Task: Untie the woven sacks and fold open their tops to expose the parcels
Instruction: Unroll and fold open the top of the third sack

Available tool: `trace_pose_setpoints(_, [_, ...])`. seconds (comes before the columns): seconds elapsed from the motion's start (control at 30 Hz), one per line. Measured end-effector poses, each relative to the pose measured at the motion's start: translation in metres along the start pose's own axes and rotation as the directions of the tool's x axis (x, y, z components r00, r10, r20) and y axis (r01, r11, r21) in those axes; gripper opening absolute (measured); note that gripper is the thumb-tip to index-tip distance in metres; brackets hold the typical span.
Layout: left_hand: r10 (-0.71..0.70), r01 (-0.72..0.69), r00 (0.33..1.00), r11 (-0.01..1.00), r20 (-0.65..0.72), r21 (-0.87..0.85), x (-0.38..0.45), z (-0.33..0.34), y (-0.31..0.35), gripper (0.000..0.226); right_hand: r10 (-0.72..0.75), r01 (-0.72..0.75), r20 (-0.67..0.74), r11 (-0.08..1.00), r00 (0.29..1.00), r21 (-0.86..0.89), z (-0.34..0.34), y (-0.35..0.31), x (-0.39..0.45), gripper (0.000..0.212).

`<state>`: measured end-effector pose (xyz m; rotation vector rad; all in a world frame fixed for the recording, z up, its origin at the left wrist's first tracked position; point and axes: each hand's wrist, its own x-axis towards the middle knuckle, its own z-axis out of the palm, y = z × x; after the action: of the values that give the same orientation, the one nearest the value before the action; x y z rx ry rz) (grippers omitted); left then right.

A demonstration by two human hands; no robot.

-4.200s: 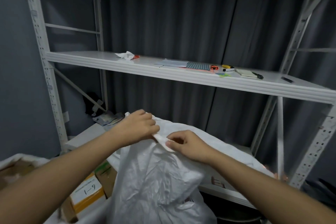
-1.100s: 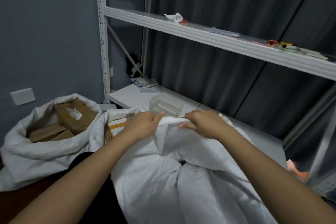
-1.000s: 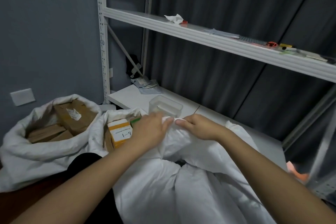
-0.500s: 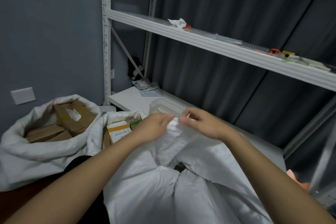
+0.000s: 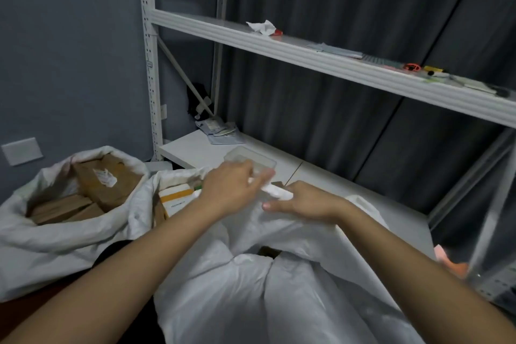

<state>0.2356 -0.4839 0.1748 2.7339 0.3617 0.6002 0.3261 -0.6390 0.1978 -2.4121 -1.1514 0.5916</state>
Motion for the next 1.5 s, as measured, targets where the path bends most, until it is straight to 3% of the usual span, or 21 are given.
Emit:
trace_pose_setpoints(0.03, [0.093, -0.091, 0.995, 0.993, -0.035, 0.070, -0.006, 0.006, 0.008, 0.049, 0.022, -0.044, 0.105, 0.975, 0.994, 0.216, -0.004, -0.003, -0.004, 0.026])
trace_pose_setpoints(0.1, [0.112, -0.113, 0.993, 0.992, 0.019, 0.047, -0.007, 0.010, 0.009, 0.052, -0.031, 0.005, 0.113, 0.975, 0.993, 0.222, -0.014, 0.000, -0.003, 0.023])
trace_pose_setpoints(0.17, [-0.124, 0.153, 0.977, 0.974, 0.172, -0.166, 0.006, -0.002, -0.003, 0.064, -0.056, 0.027, -0.080, 0.944, 0.995, -0.329, -0.013, 0.007, 0.002, 0.026])
trace_pose_setpoints(0.23, [-0.174, 0.189, 0.973, 0.977, 0.148, -0.095, 0.013, -0.007, -0.013, 0.065, -0.099, -0.019, -0.186, 0.837, 0.978, -0.547, -0.002, 0.010, 0.003, 0.029])
trace_pose_setpoints(0.3, [0.019, -0.015, 0.999, 0.988, -0.027, 0.157, 0.005, -0.005, -0.005, 0.060, -0.007, 0.002, -0.034, 0.989, 0.999, -0.145, 0.002, 0.009, -0.002, 0.037])
trace_pose_setpoints(0.37, [0.230, -0.221, 0.973, 0.946, -0.014, 0.236, -0.006, 0.007, 0.012, 0.065, 0.013, -0.038, 0.101, 0.969, 0.995, 0.243, -0.005, 0.000, -0.010, 0.036])
trace_pose_setpoints(0.4, [0.236, -0.235, 0.972, 0.956, 0.015, 0.174, -0.007, 0.010, 0.013, 0.069, -0.022, 0.004, 0.082, 0.977, 0.996, 0.212, -0.009, 0.001, -0.010, 0.033])
trace_pose_setpoints(0.53, [-0.124, 0.155, 0.957, 0.982, 0.261, -0.105, 0.019, -0.002, -0.009, 0.069, -0.148, -0.050, -0.255, 0.770, 0.955, -0.636, -0.004, 0.004, -0.010, 0.034])
trace_pose_setpoints(0.7, [0.243, -0.256, 0.955, 0.965, 0.168, 0.061, 0.002, 0.012, 0.022, 0.053, -0.100, 0.100, 0.011, 0.995, 0.995, 0.005, -0.011, 0.004, -0.021, 0.018])
trace_pose_setpoints(0.77, [0.042, -0.025, 0.963, 0.998, 0.267, -0.064, 0.016, 0.004, 0.015, 0.062, -0.003, -0.059, -0.136, 0.890, 0.991, -0.452, -0.010, 0.013, -0.018, 0.028])
trace_pose_setpoints(0.83, [-0.058, 0.069, 0.969, 0.997, 0.240, -0.037, 0.027, -0.002, 0.009, 0.064, -0.076, -0.154, -0.329, 0.771, 0.941, -0.618, -0.003, 0.016, -0.021, 0.023])
trace_pose_setpoints(0.9, [0.066, -0.075, 0.994, 0.991, 0.087, 0.109, 0.023, 0.005, 0.017, 0.060, -0.017, -0.034, -0.225, 0.974, 0.974, -0.224, 0.001, 0.020, -0.024, 0.021])
trace_pose_setpoints(0.97, [0.209, -0.216, 0.976, 0.970, 0.065, 0.114, 0.011, 0.021, 0.038, 0.055, -0.009, 0.019, -0.035, 0.956, 0.999, 0.292, -0.007, 0.017, -0.034, 0.011])
trace_pose_setpoints(1.03, [0.123, -0.120, 0.983, 0.992, 0.136, -0.029, 0.017, 0.024, 0.038, 0.059, 0.005, 0.006, -0.055, 0.980, 0.998, 0.200, -0.014, 0.026, -0.037, 0.015])
trace_pose_setpoints(1.1, [-0.076, 0.111, 0.967, 0.985, 0.244, -0.135, 0.032, 0.013, 0.024, 0.060, 0.052, -0.160, -0.282, 0.914, 0.958, -0.373, -0.010, 0.034, -0.034, 0.014])
trace_pose_setpoints(1.17, [-0.053, 0.056, 0.979, 0.998, 0.198, -0.013, 0.039, 0.011, 0.020, 0.060, 0.064, -0.236, -0.399, 0.885, 0.915, -0.401, -0.005, 0.040, -0.034, 0.018])
trace_pose_setpoints(1.23, [0.182, -0.187, 0.978, 0.981, 0.102, 0.049, 0.028, 0.018, 0.041, 0.056, 0.141, -0.107, -0.182, 0.977, 0.973, 0.183, -0.006, 0.037, -0.038, 0.016])
trace_pose_setpoints(1.3, [0.323, -0.324, 0.940, 0.946, 0.109, -0.005, 0.020, 0.027, 0.057, 0.054, 0.103, -0.075, -0.027, 0.858, 0.994, 0.509, -0.014, 0.033, -0.044, 0.028])
trace_pose_setpoints(1.37, [0.184, -0.165, 0.958, 0.981, 0.218, -0.100, 0.034, 0.022, 0.051, 0.062, 0.146, -0.121, -0.151, 0.979, 0.978, 0.164, -0.019, 0.035, -0.050, 0.032])
trace_pose_setpoints(1.43, [0.030, -0.026, 0.966, 0.999, 0.257, -0.020, 0.051, 0.013, 0.040, 0.066, 0.114, -0.303, -0.423, 0.859, 0.899, -0.412, -0.014, 0.034, -0.051, 0.042])
trace_pose_setpoints(1.5, [0.119, -0.132, 0.984, 0.987, 0.136, 0.096, 0.051, 0.013, 0.046, 0.065, 0.106, -0.262, -0.464, 0.922, 0.879, -0.286, -0.008, 0.035, -0.050, 0.041])
